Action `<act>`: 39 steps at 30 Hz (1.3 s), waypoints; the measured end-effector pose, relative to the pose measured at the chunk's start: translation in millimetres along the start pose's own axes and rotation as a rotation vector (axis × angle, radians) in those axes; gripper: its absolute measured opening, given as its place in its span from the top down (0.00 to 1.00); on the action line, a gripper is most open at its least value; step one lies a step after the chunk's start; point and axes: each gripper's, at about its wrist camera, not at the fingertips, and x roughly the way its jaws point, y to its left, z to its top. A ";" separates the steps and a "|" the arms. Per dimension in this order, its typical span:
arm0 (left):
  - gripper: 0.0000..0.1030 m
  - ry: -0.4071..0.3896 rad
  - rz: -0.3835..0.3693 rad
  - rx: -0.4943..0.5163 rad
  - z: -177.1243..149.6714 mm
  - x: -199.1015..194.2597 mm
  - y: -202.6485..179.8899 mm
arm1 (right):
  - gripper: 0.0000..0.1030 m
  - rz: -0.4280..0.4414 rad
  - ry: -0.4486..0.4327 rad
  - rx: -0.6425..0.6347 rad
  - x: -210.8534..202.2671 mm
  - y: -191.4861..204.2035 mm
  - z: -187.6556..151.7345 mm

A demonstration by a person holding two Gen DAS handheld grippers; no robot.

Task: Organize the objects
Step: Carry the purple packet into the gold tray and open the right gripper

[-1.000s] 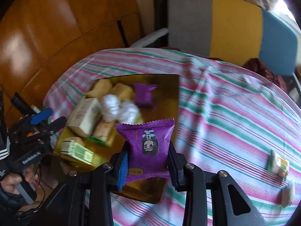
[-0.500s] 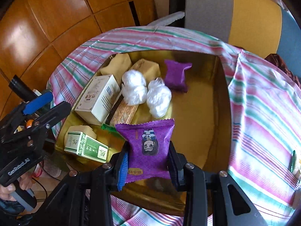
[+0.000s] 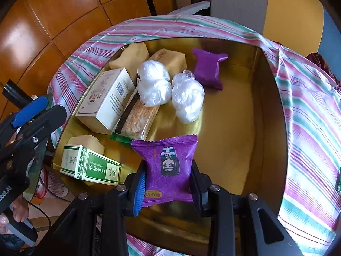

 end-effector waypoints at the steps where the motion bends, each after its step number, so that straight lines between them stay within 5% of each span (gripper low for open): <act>1: 0.35 0.002 -0.002 -0.004 -0.2 0.5 1.3 | 0.65 -0.002 0.002 0.001 1.6 0.5 0.7; 22: 0.27 -0.004 0.012 -0.055 2.7 3.2 17.9 | 0.61 -0.046 0.017 0.011 23.2 8.4 7.7; 39: 0.26 -0.062 0.028 -0.030 7.7 -14.8 11.6 | 0.56 -0.072 -0.140 0.043 -32.4 0.7 -10.7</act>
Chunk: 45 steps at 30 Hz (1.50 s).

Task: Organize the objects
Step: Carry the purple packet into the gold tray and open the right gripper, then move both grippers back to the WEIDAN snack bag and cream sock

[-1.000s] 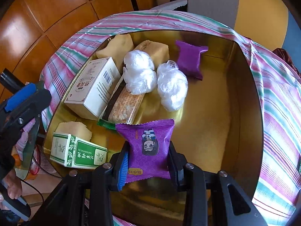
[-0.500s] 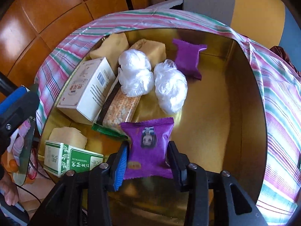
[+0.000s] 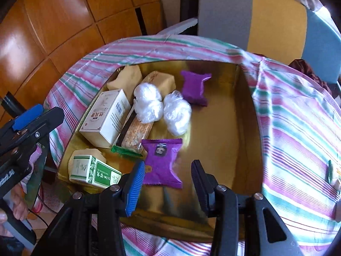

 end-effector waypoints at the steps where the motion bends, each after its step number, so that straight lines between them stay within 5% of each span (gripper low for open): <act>1: 0.26 -0.005 0.000 0.004 0.5 -1.8 -0.8 | 0.56 -0.004 -0.009 0.006 -5.2 -3.5 -1.5; 21: 0.26 -0.082 -0.042 0.159 11.2 -32.0 -54.3 | 0.56 -0.164 -0.094 0.234 -80.5 -118.9 -28.2; 45: 0.26 -0.069 -0.165 0.373 9.2 -27.9 -157.1 | 0.56 -0.317 -0.081 0.486 -141.0 -262.5 -83.7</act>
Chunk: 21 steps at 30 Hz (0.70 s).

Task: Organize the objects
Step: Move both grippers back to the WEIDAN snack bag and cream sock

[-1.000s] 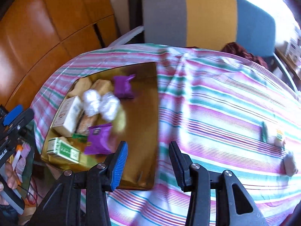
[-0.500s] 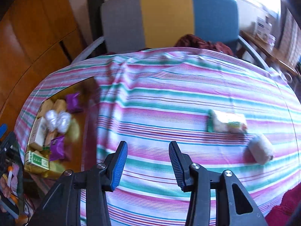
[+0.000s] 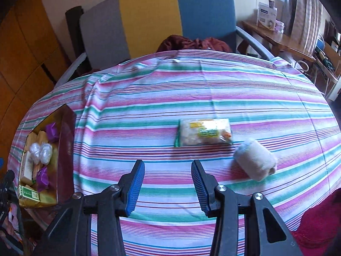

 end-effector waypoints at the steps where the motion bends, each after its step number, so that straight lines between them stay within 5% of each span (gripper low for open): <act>1: 0.26 0.002 -0.003 0.005 0.4 1.0 -2.4 | 0.56 -0.009 0.003 0.003 -0.1 -4.8 0.4; 12: 0.26 0.025 -0.039 0.065 8.4 14.4 -33.3 | 0.55 -0.070 0.057 0.026 11.0 -49.8 5.8; 14: 0.26 0.030 -0.044 0.074 10.0 17.5 -38.6 | 0.43 -0.080 0.069 0.024 12.8 -56.4 6.9; 21: 0.26 0.058 -0.076 0.102 14.7 29.7 -60.4 | 0.38 -0.097 0.118 -0.012 16.9 -77.9 9.7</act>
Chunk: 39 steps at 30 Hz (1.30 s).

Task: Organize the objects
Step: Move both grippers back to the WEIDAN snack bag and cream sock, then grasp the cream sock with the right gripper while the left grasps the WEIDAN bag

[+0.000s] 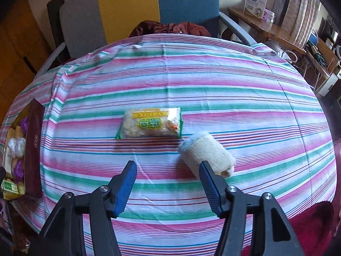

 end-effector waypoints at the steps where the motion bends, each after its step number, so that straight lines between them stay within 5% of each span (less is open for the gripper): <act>1: 0.26 0.006 -0.009 -0.001 1.4 1.9 -2.3 | 0.36 -0.008 0.009 -0.012 0.6 -3.5 0.5; 11: 0.26 0.072 -0.143 -0.002 14.0 24.3 -42.9 | 0.29 -0.095 0.115 -0.125 14.0 -39.6 -0.6; 23: 0.26 0.136 -0.226 0.068 27.8 50.1 -93.6 | 0.31 -0.111 0.191 -0.226 59.4 -25.6 21.8; 29: 0.25 0.145 -0.266 0.090 44.0 63.4 -110.2 | 0.43 -0.129 0.170 -0.185 61.1 -27.8 18.3; 39: 0.25 0.110 -0.307 0.209 77.2 94.7 -156.7 | 0.43 -0.057 0.112 0.014 56.5 -51.8 15.3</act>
